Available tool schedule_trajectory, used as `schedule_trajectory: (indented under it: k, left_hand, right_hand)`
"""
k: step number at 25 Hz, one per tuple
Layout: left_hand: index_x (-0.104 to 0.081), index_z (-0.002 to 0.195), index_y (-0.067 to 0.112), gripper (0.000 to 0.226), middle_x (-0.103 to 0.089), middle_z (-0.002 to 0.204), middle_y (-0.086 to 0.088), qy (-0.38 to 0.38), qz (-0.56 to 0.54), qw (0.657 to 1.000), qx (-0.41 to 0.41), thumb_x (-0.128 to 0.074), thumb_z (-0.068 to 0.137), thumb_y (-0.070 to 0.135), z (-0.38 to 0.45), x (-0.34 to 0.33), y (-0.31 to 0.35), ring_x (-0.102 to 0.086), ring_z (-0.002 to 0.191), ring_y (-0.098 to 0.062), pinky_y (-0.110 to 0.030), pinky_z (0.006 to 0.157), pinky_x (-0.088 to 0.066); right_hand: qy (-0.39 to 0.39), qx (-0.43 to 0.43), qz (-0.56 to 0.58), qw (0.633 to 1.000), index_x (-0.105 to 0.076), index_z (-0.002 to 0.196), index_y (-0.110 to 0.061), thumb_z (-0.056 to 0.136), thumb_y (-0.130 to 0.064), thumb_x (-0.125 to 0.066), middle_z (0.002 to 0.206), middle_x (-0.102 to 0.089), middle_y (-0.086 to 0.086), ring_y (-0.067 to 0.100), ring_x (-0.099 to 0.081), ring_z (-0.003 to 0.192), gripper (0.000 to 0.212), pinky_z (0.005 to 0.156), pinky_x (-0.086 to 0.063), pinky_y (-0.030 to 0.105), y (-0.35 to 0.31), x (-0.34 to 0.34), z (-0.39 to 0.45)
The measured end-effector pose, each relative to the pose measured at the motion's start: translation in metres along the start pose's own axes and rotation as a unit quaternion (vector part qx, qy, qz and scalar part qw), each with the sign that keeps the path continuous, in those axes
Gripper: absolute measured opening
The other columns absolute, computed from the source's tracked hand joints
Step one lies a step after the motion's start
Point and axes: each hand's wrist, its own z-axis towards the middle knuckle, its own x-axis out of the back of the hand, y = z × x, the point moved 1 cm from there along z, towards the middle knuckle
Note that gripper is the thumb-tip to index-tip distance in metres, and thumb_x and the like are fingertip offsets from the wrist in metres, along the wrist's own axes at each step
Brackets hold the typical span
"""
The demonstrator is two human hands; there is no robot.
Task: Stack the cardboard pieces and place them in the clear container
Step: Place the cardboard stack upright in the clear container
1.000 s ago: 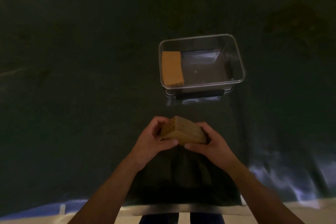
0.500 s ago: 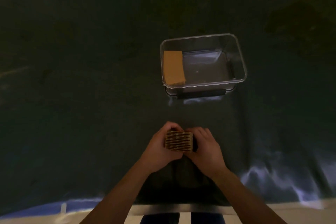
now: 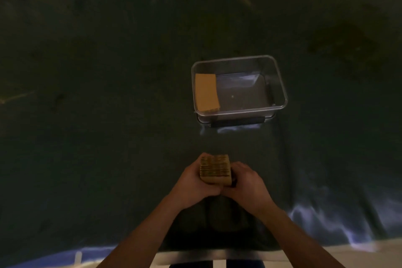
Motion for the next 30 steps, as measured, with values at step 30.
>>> schedule_trajectory:
  k: [30]
  left_hand:
    - [-0.001, 0.144, 0.066, 0.099, -0.009, 0.162, 0.012, 0.032, -0.024, 0.999, -0.024, -0.063, 0.067, 0.073, 0.076, -0.114, 0.262, -0.019, 0.146, -0.027, -0.056, 0.116, -0.024]
  right_hand:
    - [-0.006, -0.18, 0.59, 0.787, -0.05, 0.13, -0.027, 0.067, -0.052, -0.081, 0.123, -0.063, 0.015, 0.036, -0.063, 0.11, 0.075, 0.094, -0.053, 0.057, -0.011, 0.255, 0.036]
